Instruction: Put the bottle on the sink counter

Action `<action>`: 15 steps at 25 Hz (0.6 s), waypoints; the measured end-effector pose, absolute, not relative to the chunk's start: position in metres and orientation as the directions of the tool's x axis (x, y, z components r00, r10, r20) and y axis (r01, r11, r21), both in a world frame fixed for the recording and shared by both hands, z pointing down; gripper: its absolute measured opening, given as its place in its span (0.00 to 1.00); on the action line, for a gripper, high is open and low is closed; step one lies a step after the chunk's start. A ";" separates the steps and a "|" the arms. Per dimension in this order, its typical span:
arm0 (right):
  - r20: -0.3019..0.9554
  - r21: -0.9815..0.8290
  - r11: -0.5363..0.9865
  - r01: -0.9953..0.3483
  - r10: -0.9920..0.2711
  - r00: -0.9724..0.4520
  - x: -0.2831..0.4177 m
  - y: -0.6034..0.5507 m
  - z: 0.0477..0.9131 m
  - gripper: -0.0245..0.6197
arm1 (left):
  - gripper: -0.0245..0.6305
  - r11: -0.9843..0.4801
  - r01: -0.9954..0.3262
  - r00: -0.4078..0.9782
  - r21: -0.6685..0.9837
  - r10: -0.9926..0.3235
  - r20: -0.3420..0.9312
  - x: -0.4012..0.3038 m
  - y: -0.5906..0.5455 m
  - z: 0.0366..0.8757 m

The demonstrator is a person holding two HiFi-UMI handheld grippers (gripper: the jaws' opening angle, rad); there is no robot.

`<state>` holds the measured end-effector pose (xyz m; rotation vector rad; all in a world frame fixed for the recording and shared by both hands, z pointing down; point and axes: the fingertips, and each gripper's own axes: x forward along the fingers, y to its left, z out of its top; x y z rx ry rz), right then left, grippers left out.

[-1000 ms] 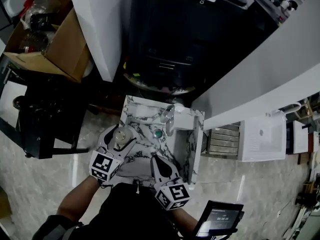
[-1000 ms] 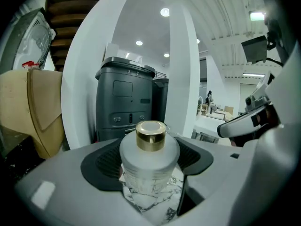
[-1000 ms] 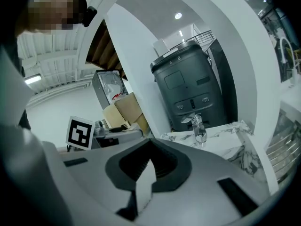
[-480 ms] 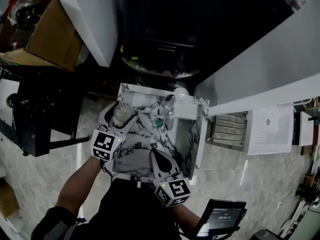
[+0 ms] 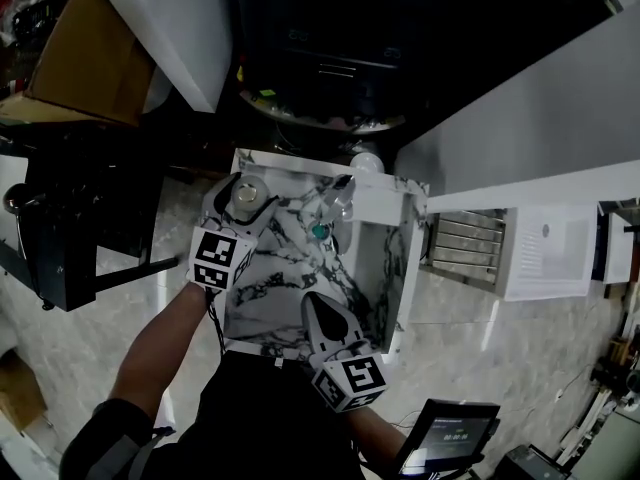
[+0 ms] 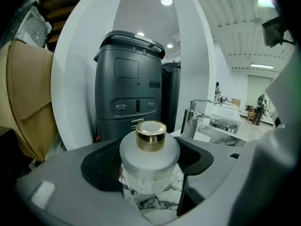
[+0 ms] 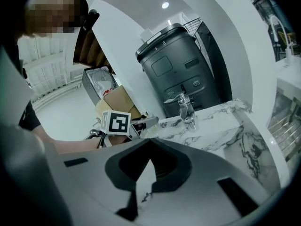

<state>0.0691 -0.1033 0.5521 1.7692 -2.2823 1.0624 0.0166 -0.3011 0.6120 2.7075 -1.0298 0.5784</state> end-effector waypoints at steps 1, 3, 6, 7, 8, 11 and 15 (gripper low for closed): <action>0.446 -0.478 0.099 -0.873 -0.829 -0.338 0.069 -0.103 0.554 0.03 | 0.56 -0.741 -0.671 0.678 0.029 -0.597 0.428 0.017 -0.304 0.617; 0.450 -0.484 0.092 -0.870 -0.827 -0.337 0.070 -0.103 0.558 0.03 | 0.56 -0.736 -0.677 0.666 0.019 -0.601 0.442 0.019 -0.309 0.625; 0.462 -0.492 0.072 -0.868 -0.823 -0.330 0.073 -0.102 0.562 0.03 | 0.56 -0.727 -0.686 0.648 0.014 -0.603 0.464 0.021 -0.315 0.637; 0.466 -0.492 0.067 -0.868 -0.822 -0.328 0.073 -0.101 0.563 0.03 | 0.56 -0.726 -0.688 0.644 0.013 -0.602 0.471 0.021 -0.317 0.641; 0.469 -0.493 0.064 -0.868 -0.820 -0.327 0.074 -0.100 0.564 0.03 | 0.56 -0.726 -0.688 0.641 0.012 -0.600 0.478 0.022 -0.317 0.644; 0.473 -0.500 0.058 -0.864 -0.817 -0.329 0.074 -0.098 0.566 0.03 | 0.56 -0.727 -0.686 0.634 0.009 -0.592 0.497 0.025 -0.320 0.653; 0.474 -0.508 0.056 -0.859 -0.814 -0.334 0.074 -0.099 0.569 0.03 | 0.56 -0.737 -0.676 0.628 -0.004 -0.578 0.522 0.029 -0.321 0.658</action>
